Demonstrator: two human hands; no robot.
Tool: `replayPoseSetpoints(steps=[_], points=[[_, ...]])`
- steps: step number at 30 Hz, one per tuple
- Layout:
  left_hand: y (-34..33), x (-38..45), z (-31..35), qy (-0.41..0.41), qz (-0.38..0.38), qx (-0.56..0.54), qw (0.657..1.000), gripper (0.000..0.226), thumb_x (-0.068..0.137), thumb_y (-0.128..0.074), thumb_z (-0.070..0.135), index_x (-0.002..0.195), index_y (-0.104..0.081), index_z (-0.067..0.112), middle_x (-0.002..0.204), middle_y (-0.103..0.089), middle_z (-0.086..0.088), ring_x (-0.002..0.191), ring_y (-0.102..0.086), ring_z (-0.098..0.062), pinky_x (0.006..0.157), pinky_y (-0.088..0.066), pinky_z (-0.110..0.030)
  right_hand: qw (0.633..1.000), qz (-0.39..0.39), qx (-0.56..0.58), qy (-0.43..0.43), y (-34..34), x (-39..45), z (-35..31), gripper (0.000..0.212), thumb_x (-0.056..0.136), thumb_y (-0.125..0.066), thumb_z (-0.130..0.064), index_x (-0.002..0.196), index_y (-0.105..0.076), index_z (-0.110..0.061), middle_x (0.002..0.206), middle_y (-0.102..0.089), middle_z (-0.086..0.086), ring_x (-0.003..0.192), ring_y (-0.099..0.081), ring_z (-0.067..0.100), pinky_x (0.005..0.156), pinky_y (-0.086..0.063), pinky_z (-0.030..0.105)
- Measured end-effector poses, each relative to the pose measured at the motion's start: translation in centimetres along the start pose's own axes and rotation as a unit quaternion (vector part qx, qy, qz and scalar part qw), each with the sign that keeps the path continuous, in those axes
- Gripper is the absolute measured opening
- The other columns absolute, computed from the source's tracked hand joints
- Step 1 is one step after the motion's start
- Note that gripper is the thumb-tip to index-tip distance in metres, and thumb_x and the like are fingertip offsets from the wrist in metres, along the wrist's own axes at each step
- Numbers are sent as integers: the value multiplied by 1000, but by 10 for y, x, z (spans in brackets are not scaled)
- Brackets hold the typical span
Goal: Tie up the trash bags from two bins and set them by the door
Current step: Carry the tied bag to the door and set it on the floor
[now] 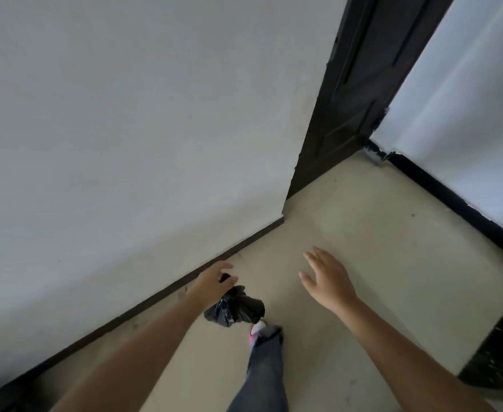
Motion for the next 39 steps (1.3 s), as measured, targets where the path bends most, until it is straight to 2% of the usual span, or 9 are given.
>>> replayPoseSetpoints(steps=[9,16,20,23,26,30,32,34,39], points=[[-28,143,-22,125,27,-75,989,33,89,-51,22,119,-51,8,122,-57,-13,112,-53,-25,87,-38,-25,996,-84,14,22,-41,147,30,62,77,-36,-36,128,-47,-3,141,-41,21,134,-34,35,109,-28,48],[-60,236,-69,171,77,-142,972,30,90,-50,18,117,-51,5,96,-55,-8,67,-47,-9,53,-38,-12,989,-138,3,45,-129,238,57,58,82,-40,-34,128,-47,-1,140,-42,23,132,-36,37,108,-30,50],[-87,273,-109,218,81,-238,943,33,89,-52,15,120,-49,3,94,-55,-7,78,-51,-13,61,-38,-16,977,-195,-5,83,-187,273,62,50,94,-42,-29,138,-31,-9,151,-24,12,141,-20,24,115,-18,37],[-102,289,-132,251,79,-304,916,34,89,-52,12,121,-49,1,80,-53,3,74,-49,-8,61,-38,-14,970,-218,-14,106,-214,287,61,51,94,-41,-28,139,-29,-9,152,-22,12,141,-18,23,115,-16,36],[-106,302,-148,269,111,-350,890,32,89,-50,9,120,-51,-1,85,-54,-1,85,-50,-15,71,-40,-17,965,-228,-33,124,-227,298,62,51,94,-40,-30,140,-27,-10,153,-20,11,142,-17,23,115,-15,34],[-100,311,-141,247,101,-260,928,35,90,-51,12,124,-49,4,99,-55,-3,87,-52,-16,66,-41,-12,964,-231,-30,131,-230,310,59,52,94,-40,-30,140,-26,-10,153,-21,11,142,-17,23,115,-14,33],[-92,307,-136,236,102,-180,949,39,90,-50,13,127,-46,5,119,-53,-12,107,-52,-25,85,-43,-24,964,-228,-31,136,-226,313,55,52,94,-40,-30,140,-26,-10,153,-20,11,142,-16,23,115,-13,33],[-83,297,-130,230,107,-123,959,43,90,-48,13,132,-41,6,136,-45,-15,125,-42,-27,100,-34,-30,962,-230,-34,143,-221,311,51,52,94,-39,-30,140,-25,-10,153,-20,11,142,-15,23,115,-13,33],[-60,254,-117,219,142,-55,964,45,91,-45,9,135,-38,9,148,-33,-12,138,-28,-23,110,-21,-26,956,-227,-45,180,-195,296,27,50,94,-40,-28,139,-28,-9,152,-22,12,141,-17,24,115,-15,36]])
Point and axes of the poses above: each hand's wrist, its own x-axis towards the middle knuckle, its own y-axis out of the back of the hand, z = x × y, the point moved 9 cm from there along x, towards the middle knuckle
